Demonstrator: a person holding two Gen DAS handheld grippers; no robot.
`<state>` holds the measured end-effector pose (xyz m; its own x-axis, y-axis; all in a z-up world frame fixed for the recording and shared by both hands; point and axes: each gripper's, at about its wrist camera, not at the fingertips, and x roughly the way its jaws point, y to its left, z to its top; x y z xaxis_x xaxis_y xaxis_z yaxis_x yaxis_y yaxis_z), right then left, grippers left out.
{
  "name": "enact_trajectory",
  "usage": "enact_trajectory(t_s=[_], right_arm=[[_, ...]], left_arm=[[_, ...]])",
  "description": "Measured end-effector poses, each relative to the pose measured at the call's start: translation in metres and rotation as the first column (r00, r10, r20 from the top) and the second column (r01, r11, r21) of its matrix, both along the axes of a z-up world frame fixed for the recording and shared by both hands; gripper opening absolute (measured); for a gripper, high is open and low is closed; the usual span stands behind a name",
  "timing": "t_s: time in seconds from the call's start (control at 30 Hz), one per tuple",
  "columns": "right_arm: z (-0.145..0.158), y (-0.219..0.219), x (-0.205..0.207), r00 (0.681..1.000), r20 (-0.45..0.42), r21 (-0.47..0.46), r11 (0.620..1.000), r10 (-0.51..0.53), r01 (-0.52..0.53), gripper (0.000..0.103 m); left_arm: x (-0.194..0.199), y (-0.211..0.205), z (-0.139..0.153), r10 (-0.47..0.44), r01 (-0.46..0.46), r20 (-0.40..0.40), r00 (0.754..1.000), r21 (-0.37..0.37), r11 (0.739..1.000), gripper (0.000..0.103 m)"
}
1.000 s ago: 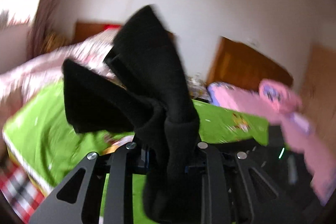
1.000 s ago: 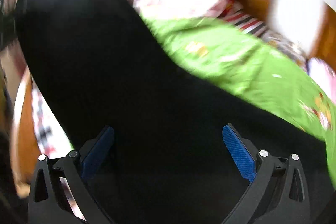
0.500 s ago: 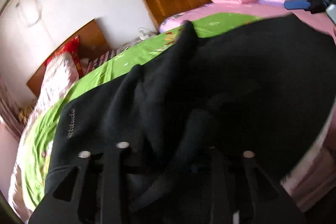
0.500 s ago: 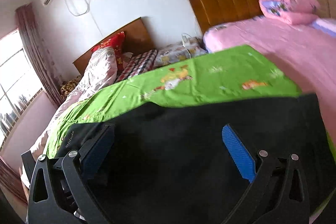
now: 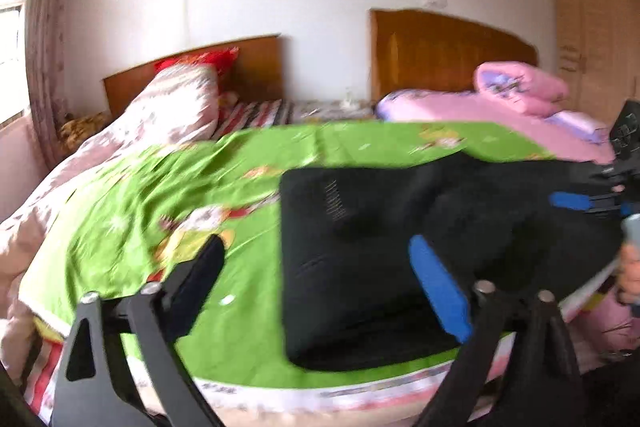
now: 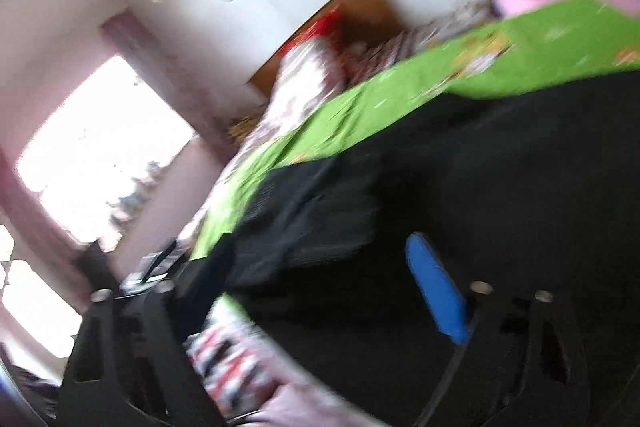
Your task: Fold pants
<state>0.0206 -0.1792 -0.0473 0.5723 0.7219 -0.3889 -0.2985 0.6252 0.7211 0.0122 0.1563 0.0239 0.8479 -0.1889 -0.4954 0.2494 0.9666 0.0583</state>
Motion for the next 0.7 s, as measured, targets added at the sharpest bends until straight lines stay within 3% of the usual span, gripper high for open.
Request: enact_trajectory(t_s=[0.1, 0.23, 0.33, 0.4, 0.47, 0.53, 0.6, 0.7], right_arm=[[-0.010, 0.020, 0.003, 0.996, -0.058, 0.013, 0.998, 0.060, -0.060, 0.075], [-0.022, 0.022, 0.020, 0.994, -0.103, 0.036, 0.998, 0.045, -0.041, 0.075], [-0.032, 0.014, 0.042, 0.991, -0.133, 0.102, 0.995, 0.016, -0.002, 0.067], [-0.031, 0.015, 0.049, 0.991, -0.131, 0.124, 0.992, 0.011, 0.005, 0.054], [-0.027, 0.021, 0.052, 0.993, -0.121, 0.085, 0.996, 0.007, 0.004, 0.026], [-0.020, 0.029, 0.045, 0.996, -0.090, 0.044, 0.999, 0.007, -0.003, 0.019], [-0.008, 0.035, 0.030, 0.999, -0.041, -0.021, 1.000, -0.001, 0.000, 0.015], [0.010, 0.033, 0.003, 1.000, 0.020, -0.046, 0.999, -0.007, 0.008, 0.015]], left_arm=[[0.002, 0.001, -0.012, -0.040, 0.040, -0.021, 0.999, 0.014, 0.999, 0.082], [-0.005, -0.012, -0.025, -0.101, 0.101, 0.004, 0.995, 0.066, 0.993, 0.084], [-0.003, -0.019, -0.037, -0.109, 0.109, -0.001, 0.994, 0.100, 0.989, 0.083], [0.000, -0.021, -0.039, -0.132, 0.133, -0.015, 0.991, 0.106, 0.985, 0.062], [0.000, -0.017, -0.037, -0.131, 0.130, -0.004, 0.991, 0.109, 0.985, 0.050], [-0.002, -0.012, -0.035, -0.140, 0.139, 0.006, 0.990, 0.096, 0.986, 0.036], [-0.007, -0.005, -0.030, -0.151, 0.148, 0.028, 0.988, 0.088, 0.985, 0.007], [-0.011, -0.002, -0.026, -0.132, 0.127, 0.038, 0.991, 0.119, 0.985, 0.005]])
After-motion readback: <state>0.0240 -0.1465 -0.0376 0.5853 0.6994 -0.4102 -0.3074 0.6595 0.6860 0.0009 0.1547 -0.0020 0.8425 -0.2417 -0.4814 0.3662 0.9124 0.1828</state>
